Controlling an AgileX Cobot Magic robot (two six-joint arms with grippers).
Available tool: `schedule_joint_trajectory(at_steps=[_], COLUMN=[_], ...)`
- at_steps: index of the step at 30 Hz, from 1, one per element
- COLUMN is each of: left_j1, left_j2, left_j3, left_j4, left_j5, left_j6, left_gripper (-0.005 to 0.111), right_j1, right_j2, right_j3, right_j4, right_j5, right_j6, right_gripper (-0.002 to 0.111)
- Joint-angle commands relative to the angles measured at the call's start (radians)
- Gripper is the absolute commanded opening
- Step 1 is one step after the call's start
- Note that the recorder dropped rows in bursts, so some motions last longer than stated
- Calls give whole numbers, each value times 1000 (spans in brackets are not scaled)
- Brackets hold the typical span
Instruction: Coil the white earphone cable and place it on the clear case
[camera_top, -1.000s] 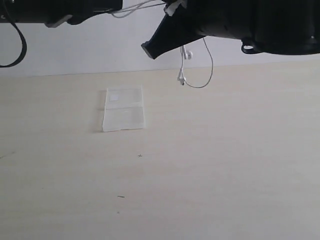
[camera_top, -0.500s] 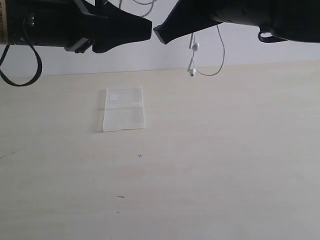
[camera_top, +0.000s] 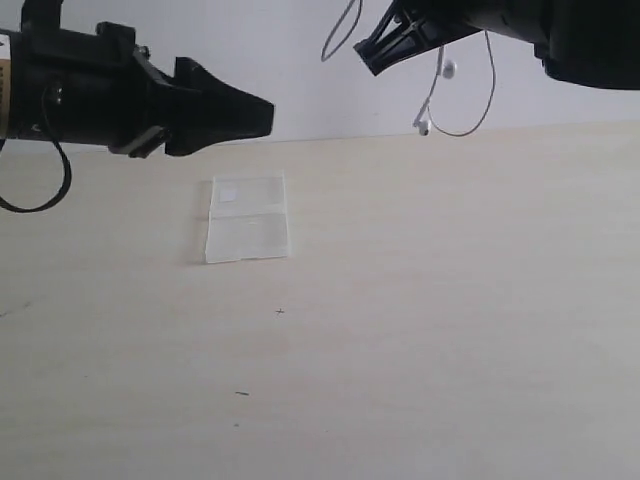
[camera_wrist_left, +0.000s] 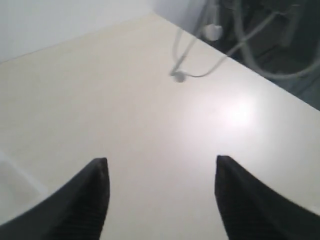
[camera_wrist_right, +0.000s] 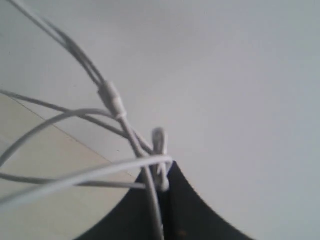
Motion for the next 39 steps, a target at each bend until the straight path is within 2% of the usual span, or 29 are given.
schedule_joint_trajectory(at_steps=[1,4,5,10,11,18,20,24,27,30,35,38,39], left_j1=[66,106,132,204,221,224,248,311,328,328,328,328,328], left_j2=[-7,-7,-7,5,16,82,109,125,125,125,125,125,125], left_j3=[65,108,130,162,165,168,168,168,168,168,168,168,168], left_j4=[-3,-3,-3,-3,-3,-3,-3,-3,-3,-3,-3,-4,-12], left_j5=[178,256,289,366,368,471,476,457,435,435,390,357,348], left_j6=[-11,-11,-7,-9,-9,-9,-9,-13,-13,-13,-13,-13,-13], left_gripper=[38,6,0,0,0,0,0,0,0,0,0,0,0], right_j1=[-4,-4,-4,-4,19,175,219,241,228,215,215,208,202], right_j2=[0,15,27,65,67,65,63,61,59,61,61,72,82], right_j3=[-1,-1,-1,-1,-1,-30,-30,-30,-45,-100,-152,-196,-218], right_j4=[-15,-15,-10,108,108,108,108,108,-270,-792,-1637,-1918,-1948], right_j5=[8,96,171,502,532,552,580,824,1059,1293,1367,1360,1369], right_j6=[-23,-23,-23,-23,-23,-23,4,180,536,991,1724,1990,2028], right_gripper=[0,0,0,0,0,0,0,0,0,0,0,0,0])
